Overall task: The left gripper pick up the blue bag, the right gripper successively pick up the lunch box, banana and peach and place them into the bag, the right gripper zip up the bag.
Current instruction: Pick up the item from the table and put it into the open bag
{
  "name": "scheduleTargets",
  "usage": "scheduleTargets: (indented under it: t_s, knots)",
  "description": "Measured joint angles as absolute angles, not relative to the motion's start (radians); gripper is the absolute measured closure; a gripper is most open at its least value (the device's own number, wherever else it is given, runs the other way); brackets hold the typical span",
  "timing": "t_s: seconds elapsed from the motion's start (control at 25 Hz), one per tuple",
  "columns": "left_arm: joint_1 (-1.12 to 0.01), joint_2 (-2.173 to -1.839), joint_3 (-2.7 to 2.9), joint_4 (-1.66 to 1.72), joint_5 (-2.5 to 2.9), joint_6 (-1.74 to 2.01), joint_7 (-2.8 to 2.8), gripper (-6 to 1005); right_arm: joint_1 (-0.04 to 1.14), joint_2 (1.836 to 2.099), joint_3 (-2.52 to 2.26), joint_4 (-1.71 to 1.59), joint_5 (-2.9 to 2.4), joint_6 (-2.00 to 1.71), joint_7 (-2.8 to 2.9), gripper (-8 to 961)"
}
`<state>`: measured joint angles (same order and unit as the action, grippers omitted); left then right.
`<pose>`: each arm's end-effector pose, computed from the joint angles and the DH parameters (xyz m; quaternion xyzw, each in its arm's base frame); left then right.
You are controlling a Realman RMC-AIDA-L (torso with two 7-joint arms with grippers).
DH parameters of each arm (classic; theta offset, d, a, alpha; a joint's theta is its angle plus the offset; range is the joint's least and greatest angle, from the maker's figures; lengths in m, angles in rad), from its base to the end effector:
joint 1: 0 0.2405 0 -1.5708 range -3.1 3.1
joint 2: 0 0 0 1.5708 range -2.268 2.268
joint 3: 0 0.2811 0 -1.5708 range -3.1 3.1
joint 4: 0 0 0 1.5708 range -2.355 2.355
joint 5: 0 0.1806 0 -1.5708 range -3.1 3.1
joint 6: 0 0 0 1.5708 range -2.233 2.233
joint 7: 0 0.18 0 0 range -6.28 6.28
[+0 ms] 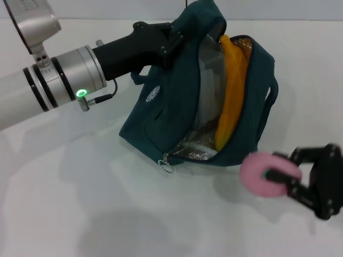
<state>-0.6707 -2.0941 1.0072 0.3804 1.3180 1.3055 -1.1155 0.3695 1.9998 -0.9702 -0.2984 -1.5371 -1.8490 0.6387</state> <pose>-0.1723 0.3862 -0.0630 -0.8805 -0.1758 -0.3908 0.2029 0.2491 0.2404 -0.0350 -0.9037 0.0022 0.4045 0.1404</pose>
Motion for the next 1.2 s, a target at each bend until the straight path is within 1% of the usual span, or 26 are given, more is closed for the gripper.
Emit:
scheduleTargets:
  t_s: [0.08,0.16,0.28,0.4,0.56,0.92,1.0,1.2]
  knots:
    - [-0.671,-2.094,1.008,0.38,1.318,1.305,-1.115,833,0.376,2.011,-0.906,-0.292,-1.507,-1.905,0.606,732]
    - [-0.674,-2.094,1.008,0.38,1.319,1.305,-1.111,833,0.401,2.016,-0.885,-0.269,-1.43,-1.925,0.616,735]
    - [-0.677,-2.096,1.008,0.38,1.317,1.305,-1.101,832,0.478,2.022,-0.885,-0.251,-1.359,-1.886,0.698,739]
    - [-0.676,-2.096,1.008,0.38,1.316,1.305,-1.098,832,0.567,2.022,-0.895,-0.255,-1.361,-1.814,0.8,738]
    - [-0.677,-2.096,1.008,0.375,1.316,1.305,-1.092,831,0.637,2.02,-0.945,-0.266,-1.366,-1.729,0.871,736]
    - [-0.671,-2.097,1.008,0.374,1.312,1.308,-1.092,829,0.651,2.027,-1.002,-0.297,-1.36,-1.646,0.882,729]
    - [-0.671,-2.096,1.008,0.374,1.313,1.309,-1.092,828,0.651,2.027,-1.0,-0.297,-1.358,-1.644,0.882,556]
    - [-0.672,-2.096,1.008,0.373,1.318,1.309,-1.092,827,0.636,2.027,-1.001,-0.297,-1.305,-1.66,0.881,406]
